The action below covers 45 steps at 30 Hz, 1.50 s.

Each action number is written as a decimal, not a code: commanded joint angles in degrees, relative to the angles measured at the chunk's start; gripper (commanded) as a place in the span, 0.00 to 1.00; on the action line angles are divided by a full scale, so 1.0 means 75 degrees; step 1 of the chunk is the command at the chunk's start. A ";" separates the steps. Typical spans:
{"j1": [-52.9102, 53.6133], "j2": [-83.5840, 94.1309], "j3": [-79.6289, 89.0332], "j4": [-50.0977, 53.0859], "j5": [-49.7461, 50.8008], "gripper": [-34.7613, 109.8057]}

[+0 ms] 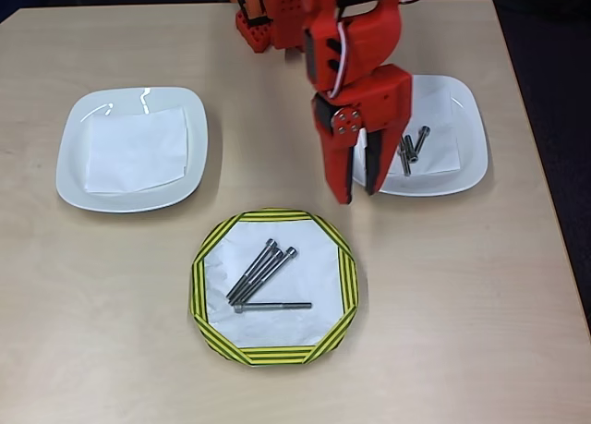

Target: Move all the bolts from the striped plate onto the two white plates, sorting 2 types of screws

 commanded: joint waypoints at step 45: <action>0.1840 -0.7008 -0.7383 0.1395 -0.5637 0.28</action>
